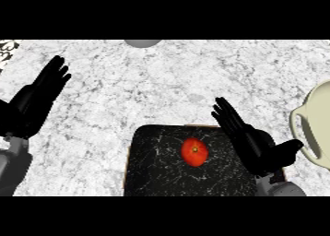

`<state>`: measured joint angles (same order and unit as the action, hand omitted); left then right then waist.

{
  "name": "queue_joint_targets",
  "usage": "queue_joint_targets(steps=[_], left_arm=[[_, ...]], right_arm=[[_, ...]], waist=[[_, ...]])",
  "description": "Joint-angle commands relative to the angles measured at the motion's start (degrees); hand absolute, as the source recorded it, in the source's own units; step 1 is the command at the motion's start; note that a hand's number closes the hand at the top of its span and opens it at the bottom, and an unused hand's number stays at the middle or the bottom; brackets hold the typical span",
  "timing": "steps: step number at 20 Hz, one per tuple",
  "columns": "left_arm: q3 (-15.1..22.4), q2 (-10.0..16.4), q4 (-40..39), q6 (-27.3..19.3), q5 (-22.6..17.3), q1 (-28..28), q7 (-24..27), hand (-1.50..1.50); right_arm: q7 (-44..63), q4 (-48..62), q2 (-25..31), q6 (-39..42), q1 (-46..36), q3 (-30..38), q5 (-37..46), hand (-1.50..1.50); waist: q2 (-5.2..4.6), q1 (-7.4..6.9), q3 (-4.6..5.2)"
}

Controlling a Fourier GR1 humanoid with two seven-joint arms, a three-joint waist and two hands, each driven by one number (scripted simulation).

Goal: Pick the tomato from the tray and place it in the pot

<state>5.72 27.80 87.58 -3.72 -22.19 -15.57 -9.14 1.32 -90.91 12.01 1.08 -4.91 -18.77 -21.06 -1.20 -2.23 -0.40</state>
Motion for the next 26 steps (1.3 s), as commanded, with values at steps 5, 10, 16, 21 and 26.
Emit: queue_joint_targets(steps=[5, 10, 16, 21, 26], left_arm=[[2.0, -5.2, 4.3, -8.9, 5.0, 2.8, -4.7, 0.0], [1.1, -6.1, 2.9, -8.1, 2.4, 6.1, -4.2, 0.0], [2.2, -7.5, 4.8, -11.0, 4.2, 6.2, -6.3, 0.0], [4.5, -9.4, 6.3, -11.9, 5.8, 9.3, -4.5, 0.0], [4.8, -10.1, 5.8, -12.1, 6.6, 9.7, -3.3, 0.0]], right_arm=[[5.4, -1.1, -11.7, -20.1, -11.9, -3.7, 8.7, -1.5], [2.1, 2.1, 4.1, -31.4, -10.0, -0.5, 32.7, -1.5], [12.7, -14.6, 4.7, -37.4, -2.0, -13.9, 52.7, -1.5], [31.2, -24.3, 14.5, -23.4, -0.1, -13.2, 60.2, -1.5], [49.3, -35.3, 16.4, -7.8, -2.3, -16.3, 63.2, -1.5]], waist=[[1.45, 1.42, 0.41], [2.82, 4.47, 0.84], [2.46, 4.64, 0.67], [2.61, 5.4, 0.87], [2.12, 4.13, 0.89]])
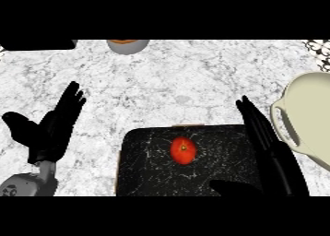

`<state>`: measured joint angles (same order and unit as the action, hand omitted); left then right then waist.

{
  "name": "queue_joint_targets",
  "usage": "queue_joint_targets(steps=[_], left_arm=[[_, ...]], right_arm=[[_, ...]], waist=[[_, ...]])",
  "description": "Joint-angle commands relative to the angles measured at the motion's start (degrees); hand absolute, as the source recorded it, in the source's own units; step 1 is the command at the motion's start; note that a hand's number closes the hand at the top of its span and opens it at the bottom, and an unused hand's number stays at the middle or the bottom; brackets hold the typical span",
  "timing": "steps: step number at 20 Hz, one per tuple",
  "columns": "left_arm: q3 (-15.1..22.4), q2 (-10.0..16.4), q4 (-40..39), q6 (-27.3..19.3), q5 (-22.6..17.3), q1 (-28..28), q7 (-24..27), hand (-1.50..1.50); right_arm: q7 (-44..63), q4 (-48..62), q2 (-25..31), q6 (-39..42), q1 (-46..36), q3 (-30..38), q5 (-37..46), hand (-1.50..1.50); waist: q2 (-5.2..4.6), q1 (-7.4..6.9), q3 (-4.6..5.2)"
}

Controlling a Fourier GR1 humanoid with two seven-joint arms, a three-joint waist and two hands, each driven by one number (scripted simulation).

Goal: Pick the tomato from the tray and place it in the pot

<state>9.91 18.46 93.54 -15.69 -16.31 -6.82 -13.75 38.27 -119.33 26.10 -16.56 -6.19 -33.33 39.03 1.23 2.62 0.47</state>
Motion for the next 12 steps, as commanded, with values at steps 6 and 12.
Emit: queue_joint_targets(steps=[6, 12], left_arm=[[1.5, -0.7, 1.5, -0.5, 1.0, -3.0, -3.4, 0.0], [1.4, -1.7, 1.4, -0.2, 1.4, -1.6, -1.7, 0.0]], right_arm=[[34.8, -13.0, -2.4, 26.8, -9.9, -2.5, -2.8, -1.5], [43.6, -8.9, -9.9, 30.3, -14.5, -1.3, -5.1, -1.5]], waist=[[-0.9, -2.37, -0.11], [-1.05, -2.98, -0.27]])
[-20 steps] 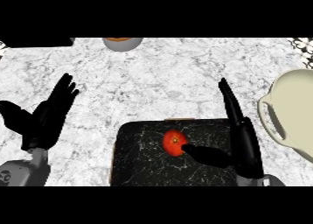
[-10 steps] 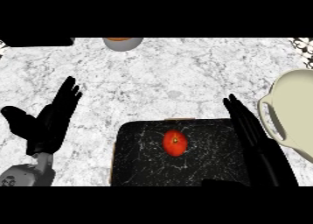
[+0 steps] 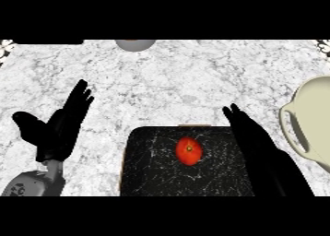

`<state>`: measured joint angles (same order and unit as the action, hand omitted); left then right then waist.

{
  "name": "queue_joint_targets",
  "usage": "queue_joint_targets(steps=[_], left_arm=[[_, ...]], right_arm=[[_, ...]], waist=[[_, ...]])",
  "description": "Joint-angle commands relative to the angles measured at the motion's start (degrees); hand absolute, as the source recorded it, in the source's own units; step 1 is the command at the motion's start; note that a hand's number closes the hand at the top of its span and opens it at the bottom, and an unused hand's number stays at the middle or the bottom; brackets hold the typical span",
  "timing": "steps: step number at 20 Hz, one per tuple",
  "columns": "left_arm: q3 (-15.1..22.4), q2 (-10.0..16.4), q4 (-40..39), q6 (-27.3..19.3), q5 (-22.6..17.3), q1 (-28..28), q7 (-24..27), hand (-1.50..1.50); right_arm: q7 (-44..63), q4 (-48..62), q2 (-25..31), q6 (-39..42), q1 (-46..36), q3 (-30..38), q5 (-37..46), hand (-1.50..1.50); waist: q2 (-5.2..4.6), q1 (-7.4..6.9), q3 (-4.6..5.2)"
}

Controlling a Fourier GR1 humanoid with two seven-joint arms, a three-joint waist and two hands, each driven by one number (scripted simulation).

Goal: Pick the tomato from the tray and place it in the pot

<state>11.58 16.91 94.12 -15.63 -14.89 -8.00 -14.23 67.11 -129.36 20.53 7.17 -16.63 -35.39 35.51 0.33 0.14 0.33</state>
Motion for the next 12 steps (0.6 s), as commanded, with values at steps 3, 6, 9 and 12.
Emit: queue_joint_targets(steps=[3, 6, 9, 12], left_arm=[[-1.0, 0.6, 0.3, 1.2, -0.4, -1.0, -0.8, 0.0], [0.2, -1.1, 0.2, 0.0, 0.5, 0.6, 0.1, 0.0], [-1.4, 0.4, 1.6, 0.2, -0.3, -2.1, -3.4, 0.0], [-1.1, -0.8, -0.6, -0.5, 0.8, -3.9, -2.7, 0.0]], right_arm=[[16.3, 4.8, -6.8, 7.4, -6.3, 0.7, -0.8, -1.5], [15.9, 7.6, -7.6, 8.9, -4.4, 1.5, -3.3, -1.5], [17.6, 8.1, -9.5, 10.0, -3.1, -2.1, -1.0, -1.5], [15.7, 12.1, -9.4, 10.2, -2.5, -1.3, -0.4, -1.5]], waist=[[-0.18, -0.37, -0.12], [-0.26, -0.22, -0.12], [0.0, 0.26, -0.16], [-0.27, 0.56, -0.19]])
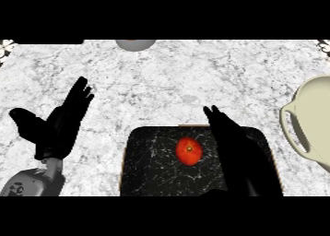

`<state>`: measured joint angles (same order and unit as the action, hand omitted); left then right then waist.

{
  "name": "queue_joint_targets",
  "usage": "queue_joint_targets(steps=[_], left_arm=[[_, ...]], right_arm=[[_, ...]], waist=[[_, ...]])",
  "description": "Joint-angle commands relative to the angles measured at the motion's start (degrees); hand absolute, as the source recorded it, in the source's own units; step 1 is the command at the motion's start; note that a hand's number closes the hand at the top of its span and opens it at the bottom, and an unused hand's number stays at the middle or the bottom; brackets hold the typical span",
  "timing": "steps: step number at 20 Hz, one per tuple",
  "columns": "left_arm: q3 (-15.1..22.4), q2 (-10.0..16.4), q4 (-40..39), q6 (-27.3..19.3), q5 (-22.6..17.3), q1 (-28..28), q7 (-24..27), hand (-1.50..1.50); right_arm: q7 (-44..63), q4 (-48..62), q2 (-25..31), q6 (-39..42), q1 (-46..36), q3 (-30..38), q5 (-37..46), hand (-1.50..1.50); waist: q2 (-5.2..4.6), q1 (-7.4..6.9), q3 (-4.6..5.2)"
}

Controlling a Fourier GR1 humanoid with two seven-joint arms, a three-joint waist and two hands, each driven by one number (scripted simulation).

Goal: Pick the tomato from the tray and place it in the pot

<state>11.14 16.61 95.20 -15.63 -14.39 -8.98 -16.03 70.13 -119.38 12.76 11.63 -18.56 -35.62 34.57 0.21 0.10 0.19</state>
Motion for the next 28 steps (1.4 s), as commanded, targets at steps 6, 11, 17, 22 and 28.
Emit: queue_joint_targets(steps=[6, 11, 17, 22, 28], left_arm=[[-0.4, -1.4, -2.2, 0.5, 0.6, 0.6, 1.6, 0.0], [-0.4, -1.1, -1.2, 1.1, 1.5, 0.2, 0.7, 0.0], [0.3, -2.6, 0.0, -1.3, 3.2, -0.5, -1.4, 0.0], [-0.9, -2.3, -2.3, 0.9, 2.3, -1.2, 0.8, 0.0], [-1.0, -2.2, 0.4, 1.0, 2.2, -1.0, -1.8, 0.0]], right_arm=[[14.6, 4.1, -7.7, 4.9, -2.0, -1.7, 6.3, -1.5], [12.9, 5.2, -10.9, 5.3, -0.9, -2.0, 10.0, -1.5], [13.9, 8.7, -12.6, 3.2, -1.6, -2.2, 11.3, -1.5], [13.3, 13.4, -12.7, 5.8, -2.3, 1.6, 11.1, -1.5], [12.3, 17.7, -12.7, 4.8, -2.9, 1.6, 10.8, -1.5]], waist=[[-0.07, 0.04, -0.07], [-0.07, 0.14, -0.11], [-0.07, -0.02, -0.13], [-0.24, 0.33, -0.07], [-0.13, -0.27, -0.14]])
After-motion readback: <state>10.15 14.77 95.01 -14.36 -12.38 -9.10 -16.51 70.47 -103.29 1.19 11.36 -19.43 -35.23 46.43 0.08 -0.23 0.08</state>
